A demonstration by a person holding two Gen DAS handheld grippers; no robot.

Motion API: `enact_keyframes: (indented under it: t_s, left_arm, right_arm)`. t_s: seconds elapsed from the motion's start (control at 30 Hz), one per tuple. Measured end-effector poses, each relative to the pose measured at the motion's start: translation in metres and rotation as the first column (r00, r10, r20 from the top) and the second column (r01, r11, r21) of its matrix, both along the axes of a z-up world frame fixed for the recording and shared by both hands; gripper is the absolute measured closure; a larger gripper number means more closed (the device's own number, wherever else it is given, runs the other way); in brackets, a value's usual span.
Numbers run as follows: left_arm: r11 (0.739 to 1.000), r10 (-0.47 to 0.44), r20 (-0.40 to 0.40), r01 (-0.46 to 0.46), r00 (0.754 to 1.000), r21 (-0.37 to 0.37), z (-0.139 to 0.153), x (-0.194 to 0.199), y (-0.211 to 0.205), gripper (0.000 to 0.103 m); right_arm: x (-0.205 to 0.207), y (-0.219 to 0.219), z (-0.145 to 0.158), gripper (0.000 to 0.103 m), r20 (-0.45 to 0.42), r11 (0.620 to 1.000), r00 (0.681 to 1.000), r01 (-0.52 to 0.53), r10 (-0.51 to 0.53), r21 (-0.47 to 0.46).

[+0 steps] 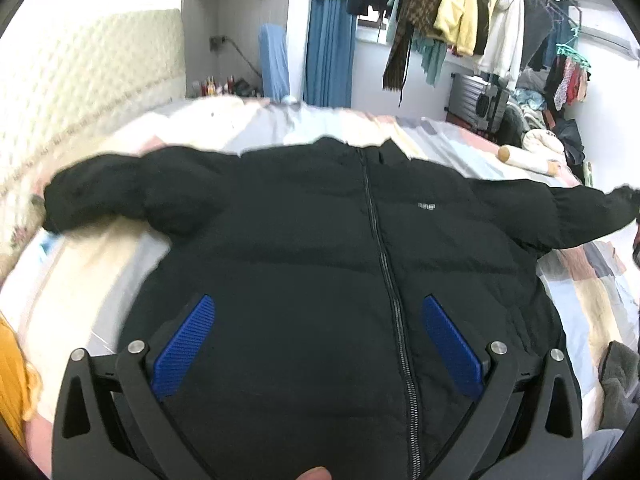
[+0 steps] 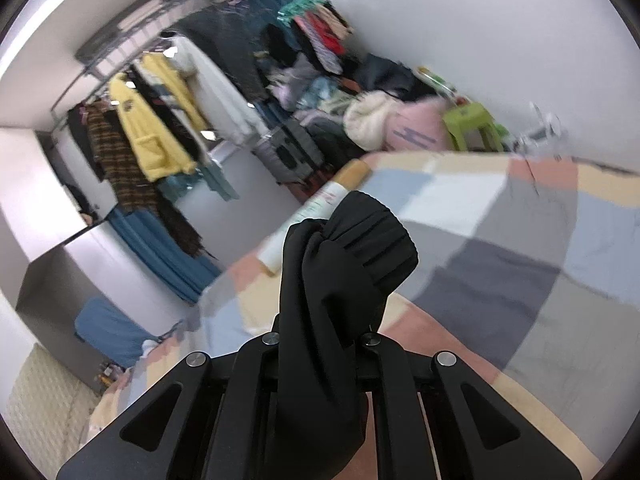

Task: Fold large clothes
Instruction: 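Grasp the jacket sleeve cuff with the right gripper and lift it, then carry the held sleeve across the jacket body with the right gripper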

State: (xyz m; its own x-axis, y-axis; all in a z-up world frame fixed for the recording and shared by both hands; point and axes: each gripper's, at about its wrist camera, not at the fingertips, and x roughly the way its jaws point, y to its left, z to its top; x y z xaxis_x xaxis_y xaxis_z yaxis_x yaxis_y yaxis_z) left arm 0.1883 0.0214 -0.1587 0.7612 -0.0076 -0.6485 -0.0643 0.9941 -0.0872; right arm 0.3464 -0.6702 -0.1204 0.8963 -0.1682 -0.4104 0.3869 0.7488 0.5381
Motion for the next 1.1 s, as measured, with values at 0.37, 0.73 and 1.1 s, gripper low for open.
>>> enact_keyframes:
  t_s: [0.37, 0.73, 1.1]
  left_arm:
    - [0.997, -0.031, 0.059, 0.027, 0.998, 0.074, 0.015, -0.020, 0.016, 0.000]
    - [0.995, -0.024, 0.166, 0.007, 0.986, 0.102, 0.020, -0.045, 0.037, 0.000]
    - [1.000, -0.016, 0.143, 0.014, 0.990, 0.013, 0.005, -0.044, 0.082, 0.000]
  right_arm:
    - [-0.010, 0.118, 0.122, 0.097, 0.076, 0.974, 0.985, -0.138, 0.154, -0.182]
    - [-0.014, 0.266, 0.190, 0.096, 0.084, 0.898, 0.937, -0.296, 0.339, -0.324]
    - [0.004, 0.464, 0.172, 0.096, -0.006, 0.721, 0.800, -0.543, 0.600, -0.431]
